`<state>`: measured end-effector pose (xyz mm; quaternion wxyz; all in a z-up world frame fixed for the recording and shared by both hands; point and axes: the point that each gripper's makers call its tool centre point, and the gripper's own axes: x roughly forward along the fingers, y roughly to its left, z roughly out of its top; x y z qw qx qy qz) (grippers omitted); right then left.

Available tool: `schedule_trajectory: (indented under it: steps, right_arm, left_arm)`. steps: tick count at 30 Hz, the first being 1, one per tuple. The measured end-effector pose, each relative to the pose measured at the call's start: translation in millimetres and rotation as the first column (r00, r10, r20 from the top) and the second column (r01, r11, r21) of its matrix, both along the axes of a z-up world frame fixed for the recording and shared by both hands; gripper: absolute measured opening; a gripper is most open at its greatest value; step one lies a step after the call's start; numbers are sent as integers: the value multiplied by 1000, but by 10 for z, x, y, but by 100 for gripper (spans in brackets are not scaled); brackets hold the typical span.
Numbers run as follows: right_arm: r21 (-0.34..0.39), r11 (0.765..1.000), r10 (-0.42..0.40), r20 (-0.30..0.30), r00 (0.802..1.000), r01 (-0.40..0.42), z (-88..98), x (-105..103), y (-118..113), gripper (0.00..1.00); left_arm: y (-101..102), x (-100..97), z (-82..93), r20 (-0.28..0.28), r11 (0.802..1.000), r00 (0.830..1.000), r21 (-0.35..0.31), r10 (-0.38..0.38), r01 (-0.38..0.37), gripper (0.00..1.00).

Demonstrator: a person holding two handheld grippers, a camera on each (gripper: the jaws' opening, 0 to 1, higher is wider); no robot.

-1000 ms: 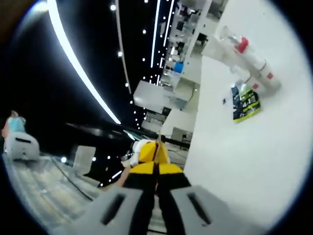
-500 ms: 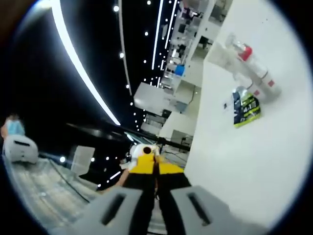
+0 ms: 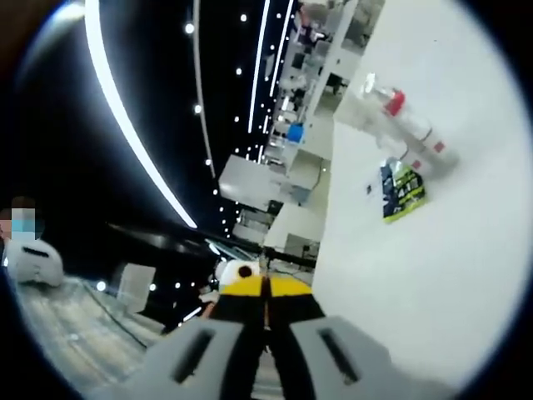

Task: Arrange the skincare products in the storage area until every visible bottle or jar stands upright without overlapping.

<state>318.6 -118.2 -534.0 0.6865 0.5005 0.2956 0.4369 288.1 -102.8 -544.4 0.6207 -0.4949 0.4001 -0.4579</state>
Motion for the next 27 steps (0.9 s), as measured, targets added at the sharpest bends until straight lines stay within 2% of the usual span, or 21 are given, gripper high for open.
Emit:
schedule_trajectory:
  steps: [3,6,8,10,12,17,20,23,27]
  right_arm:
    - [-4,1000,-5,3,1000,5,-9,-7,13,2]
    - [-30,998,-50,-5,999,50,-61,57,-18,9]
    - [-12,999,-33,-8,999,33,-41,37,-10,1]
    - [-11,1000,-9,1,1000,9,-33,7,13,0]
    - [-24,1000,-9,12,1000,10,-51,-4,22,0]
    - [-1,1000,-28,-13,1000,28,-99,-22,19,0]
    - [13,999,-39,-16,999,40,-96,-20,31,0]
    - [9,999,-41,-1,999,41,-82,-24,73,0]
    - [17,999,-40,-5,999,40,-90,-28,84,0]
  left_arm:
    - [22,-11,-2,-6,1000,1000,-9,-3,3,0]
    - [27,-66,-24,-18,1000,999,-3,-28,28,0]
    - [26,-107,-33,-22,999,999,1,-37,37,0]
    - [36,-149,-39,-25,999,999,-4,-41,41,1]
    - [43,-170,-42,-37,999,999,-13,-37,37,1]
    - [76,-249,-70,-18,999,999,4,-33,33,3]
    - [122,-263,-62,-51,1000,998,-16,-23,23,2]
    - [147,-263,-72,-43,1000,999,-3,-14,14,1]
    - [162,-267,-58,-41,1000,999,-17,-7,6,1]
